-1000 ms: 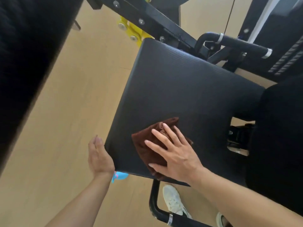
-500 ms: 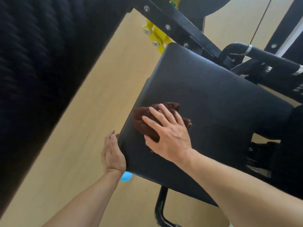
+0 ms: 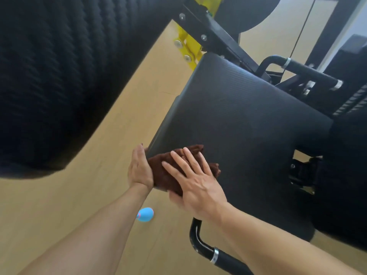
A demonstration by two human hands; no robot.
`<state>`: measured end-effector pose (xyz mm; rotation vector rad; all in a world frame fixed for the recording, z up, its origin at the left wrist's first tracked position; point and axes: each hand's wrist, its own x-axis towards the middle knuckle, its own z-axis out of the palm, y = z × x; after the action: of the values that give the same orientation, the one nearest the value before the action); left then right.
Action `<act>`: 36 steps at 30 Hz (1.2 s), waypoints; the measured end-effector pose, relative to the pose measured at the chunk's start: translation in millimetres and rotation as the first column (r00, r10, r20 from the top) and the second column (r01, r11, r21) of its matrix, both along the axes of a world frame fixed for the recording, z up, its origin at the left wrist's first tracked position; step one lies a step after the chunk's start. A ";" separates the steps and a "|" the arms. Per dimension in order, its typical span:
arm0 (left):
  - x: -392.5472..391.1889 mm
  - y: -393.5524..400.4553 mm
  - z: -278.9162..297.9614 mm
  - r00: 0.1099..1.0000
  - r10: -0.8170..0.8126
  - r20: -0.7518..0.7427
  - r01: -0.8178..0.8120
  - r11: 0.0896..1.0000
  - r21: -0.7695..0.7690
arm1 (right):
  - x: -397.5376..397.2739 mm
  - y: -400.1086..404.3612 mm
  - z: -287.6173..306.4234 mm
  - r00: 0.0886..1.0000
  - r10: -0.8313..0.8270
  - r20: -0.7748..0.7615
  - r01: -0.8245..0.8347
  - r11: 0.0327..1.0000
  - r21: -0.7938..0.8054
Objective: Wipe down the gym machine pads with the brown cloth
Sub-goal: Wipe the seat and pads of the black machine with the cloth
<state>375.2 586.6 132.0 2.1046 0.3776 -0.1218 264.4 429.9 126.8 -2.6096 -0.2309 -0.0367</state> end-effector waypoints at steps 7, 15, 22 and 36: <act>-18.3 3.8 27.7 0.972 0.136 -0.193 -0.203 0.897 -0.392 | 5.9 2.5 9.1 0.997 -0.034 -0.072 0.035 0.999 0.022; -109.5 33.2 10.1 0.913 0.173 -0.369 -0.283 0.920 -0.269 | 63.4 -3.6 34.0 0.959 -0.195 -0.205 0.216 0.973 0.083; -106.8 28.8 47.6 0.953 0.163 0.256 -0.168 0.986 -0.002 | 37.9 41.6 33.1 0.996 0.062 0.057 -0.068 0.992 0.110; -34.1 -73.3 28.6 0.683 -0.642 0.348 0.356 0.709 0.609 | 66.4 -59.1 -1.9 0.935 -0.351 -0.058 0.354 0.933 0.065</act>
<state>341.1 513.2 160.6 2.5854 -0.6299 0.2780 330.7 370.8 125.0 -2.5405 0.2541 -0.1092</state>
